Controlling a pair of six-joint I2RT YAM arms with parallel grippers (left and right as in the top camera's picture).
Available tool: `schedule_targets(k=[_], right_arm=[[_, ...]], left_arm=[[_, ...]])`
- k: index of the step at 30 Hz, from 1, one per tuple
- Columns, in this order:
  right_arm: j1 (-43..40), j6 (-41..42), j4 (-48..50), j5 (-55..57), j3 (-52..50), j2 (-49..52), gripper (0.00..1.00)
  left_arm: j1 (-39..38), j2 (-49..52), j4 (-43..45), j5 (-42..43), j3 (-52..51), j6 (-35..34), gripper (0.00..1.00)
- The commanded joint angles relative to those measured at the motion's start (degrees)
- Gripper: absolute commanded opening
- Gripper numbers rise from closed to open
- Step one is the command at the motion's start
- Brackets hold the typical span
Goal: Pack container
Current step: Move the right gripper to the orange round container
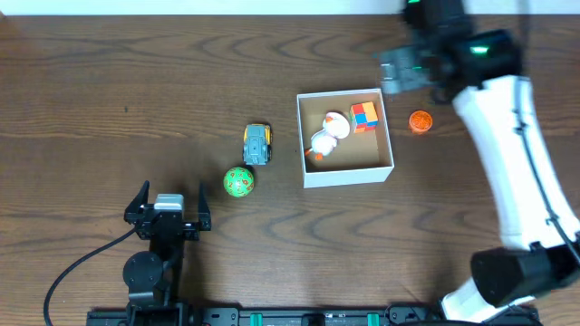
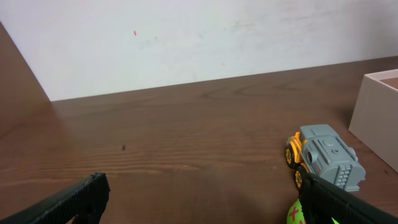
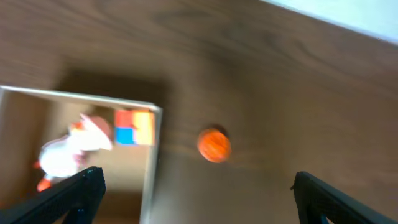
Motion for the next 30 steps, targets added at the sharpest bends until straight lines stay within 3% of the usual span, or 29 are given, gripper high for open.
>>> schedule_targets(k=[1,5,12,20,30], right_arm=[[-5.0,1.6,-3.2,-4.2,-0.1,0.8,0.99],[-10.1,1.6,-4.3,-10.3,-2.2,1.8,0.99],[-11.8,0.1,-2.9,-9.3,-8.7,4.7,0.99],[-12.3,-2.5,7.4,-9.3,-18.5,7.1,0.99],[-13.2,-5.1,15.5,-10.4,-19.3,14.1,0.99]], left_arm=[[0.2,-0.1,-2.1,0.4,-0.9,0.3,0.98],[0.2,-0.1,-2.1,0.4,-0.9,0.3,0.98],[0.2,0.0,-2.1,0.5,-0.9,0.3,0.98],[0.2,0.0,-2.1,0.5,-0.9,0.3,0.98],[0.2,0.0,-2.1,0.4,-0.9,0.3,0.98]])
